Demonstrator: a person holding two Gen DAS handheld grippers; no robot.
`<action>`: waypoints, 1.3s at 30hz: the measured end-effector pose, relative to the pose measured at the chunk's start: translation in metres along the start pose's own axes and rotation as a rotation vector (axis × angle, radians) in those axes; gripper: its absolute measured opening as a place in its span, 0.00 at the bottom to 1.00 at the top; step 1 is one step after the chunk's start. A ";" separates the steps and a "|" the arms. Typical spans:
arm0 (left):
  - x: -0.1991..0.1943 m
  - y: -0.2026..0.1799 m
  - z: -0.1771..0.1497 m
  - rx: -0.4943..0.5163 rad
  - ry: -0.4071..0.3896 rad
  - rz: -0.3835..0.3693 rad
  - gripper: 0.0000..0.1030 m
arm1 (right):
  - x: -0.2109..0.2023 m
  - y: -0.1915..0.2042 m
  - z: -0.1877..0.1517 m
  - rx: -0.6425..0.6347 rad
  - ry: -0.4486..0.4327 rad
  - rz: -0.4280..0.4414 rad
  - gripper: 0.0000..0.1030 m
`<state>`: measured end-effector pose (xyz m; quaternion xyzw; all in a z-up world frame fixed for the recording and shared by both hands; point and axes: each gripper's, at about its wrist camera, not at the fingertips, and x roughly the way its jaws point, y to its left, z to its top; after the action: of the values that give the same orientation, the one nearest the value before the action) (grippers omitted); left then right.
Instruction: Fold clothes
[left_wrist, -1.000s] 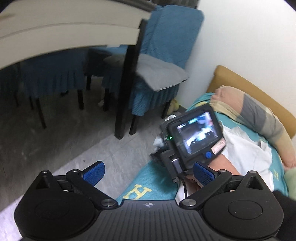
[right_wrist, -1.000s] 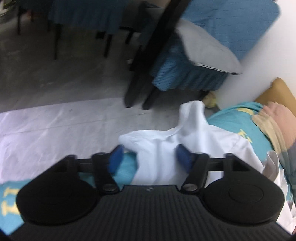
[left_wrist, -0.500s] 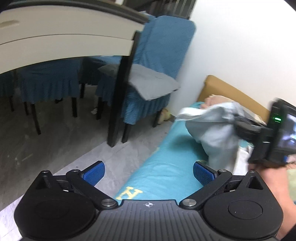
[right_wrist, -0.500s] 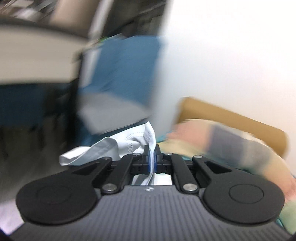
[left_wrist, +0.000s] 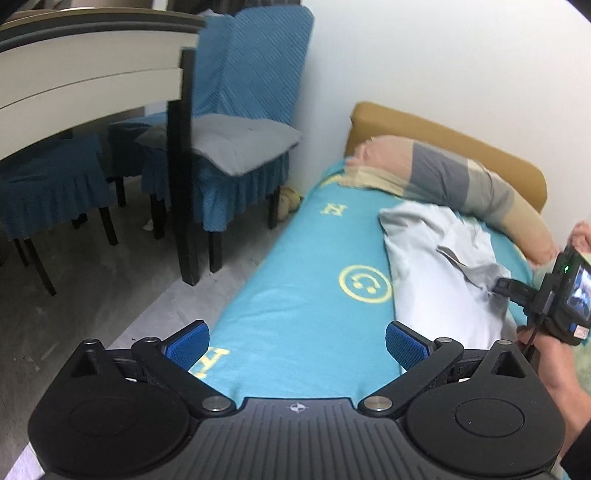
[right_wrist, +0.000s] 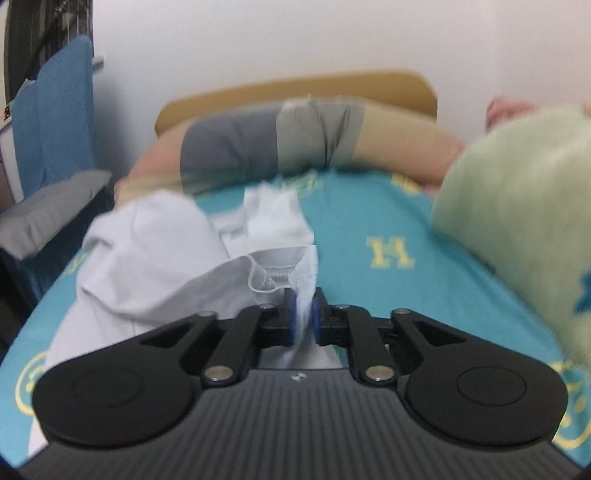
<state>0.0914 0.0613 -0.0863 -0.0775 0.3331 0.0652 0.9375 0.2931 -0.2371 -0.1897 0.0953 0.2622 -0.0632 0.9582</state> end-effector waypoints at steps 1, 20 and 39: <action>0.002 -0.004 0.000 0.008 0.003 -0.003 1.00 | -0.002 0.002 0.002 -0.012 0.013 0.016 0.48; -0.013 -0.018 -0.018 0.077 0.174 -0.044 0.99 | -0.217 0.053 0.045 -0.133 0.177 0.184 0.80; 0.016 0.047 -0.063 -0.120 0.664 0.024 0.80 | -0.284 -0.079 -0.031 0.086 0.249 0.162 0.80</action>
<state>0.0567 0.0963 -0.1493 -0.1459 0.6165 0.0669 0.7708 0.0214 -0.2870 -0.0819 0.1643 0.3676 0.0153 0.9152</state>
